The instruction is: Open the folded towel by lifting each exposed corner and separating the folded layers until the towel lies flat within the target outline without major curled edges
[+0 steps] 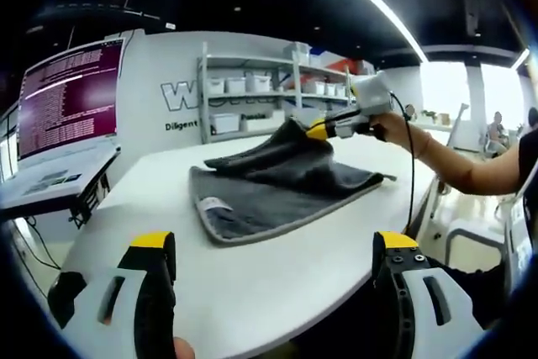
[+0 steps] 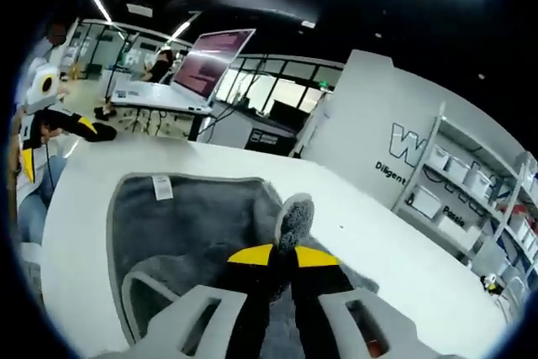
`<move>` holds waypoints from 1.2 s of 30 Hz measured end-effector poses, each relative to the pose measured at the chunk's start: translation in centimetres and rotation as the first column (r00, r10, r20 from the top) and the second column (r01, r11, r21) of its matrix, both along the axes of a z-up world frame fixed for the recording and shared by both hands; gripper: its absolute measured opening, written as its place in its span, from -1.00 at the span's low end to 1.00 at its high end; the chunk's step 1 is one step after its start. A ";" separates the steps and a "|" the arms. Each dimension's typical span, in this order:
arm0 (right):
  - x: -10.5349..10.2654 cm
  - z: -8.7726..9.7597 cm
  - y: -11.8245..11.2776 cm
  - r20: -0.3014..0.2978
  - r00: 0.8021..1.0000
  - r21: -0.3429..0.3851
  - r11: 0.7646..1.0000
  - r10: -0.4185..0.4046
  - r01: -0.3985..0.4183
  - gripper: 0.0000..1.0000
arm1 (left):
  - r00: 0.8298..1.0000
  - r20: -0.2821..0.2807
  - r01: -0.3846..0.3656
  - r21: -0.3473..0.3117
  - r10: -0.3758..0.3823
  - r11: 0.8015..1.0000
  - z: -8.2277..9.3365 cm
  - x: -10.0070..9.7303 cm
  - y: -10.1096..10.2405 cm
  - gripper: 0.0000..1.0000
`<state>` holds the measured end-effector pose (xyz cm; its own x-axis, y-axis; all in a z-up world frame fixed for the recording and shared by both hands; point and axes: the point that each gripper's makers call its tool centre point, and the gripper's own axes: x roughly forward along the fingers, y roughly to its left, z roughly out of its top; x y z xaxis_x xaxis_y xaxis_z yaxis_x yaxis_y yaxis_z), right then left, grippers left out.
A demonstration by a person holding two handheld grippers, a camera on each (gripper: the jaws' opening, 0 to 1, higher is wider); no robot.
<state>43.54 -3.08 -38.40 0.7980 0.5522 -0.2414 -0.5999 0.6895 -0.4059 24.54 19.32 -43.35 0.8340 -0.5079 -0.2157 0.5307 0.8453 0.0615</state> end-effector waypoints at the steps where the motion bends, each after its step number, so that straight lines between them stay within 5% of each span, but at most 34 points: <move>1: 0.0 0.2 -0.6 0.006 1.000 0.004 1.000 -0.010 0.010 -0.93 | 1.000 -0.001 0.000 0.000 0.000 1.000 0.0 0.0 0.0 0.91; 22: -0.6 4.0 -12.2 0.076 0.975 0.062 0.977 -0.208 0.204 -0.94 | 1.000 -0.011 0.029 0.013 -0.029 0.999 -0.3 0.1 -1.2 0.91; 36: -1.8 4.4 -18.2 0.083 0.945 0.094 0.947 -0.316 0.308 -0.94 | 1.000 -0.005 0.021 0.012 -0.021 1.000 -0.2 -0.2 -1.1 0.91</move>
<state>41.76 -21.33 -34.03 0.9506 0.2857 -0.1214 -0.3103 0.8681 -0.3874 24.36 18.27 -43.54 0.8219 -0.5229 -0.2260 0.5490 0.8330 0.0690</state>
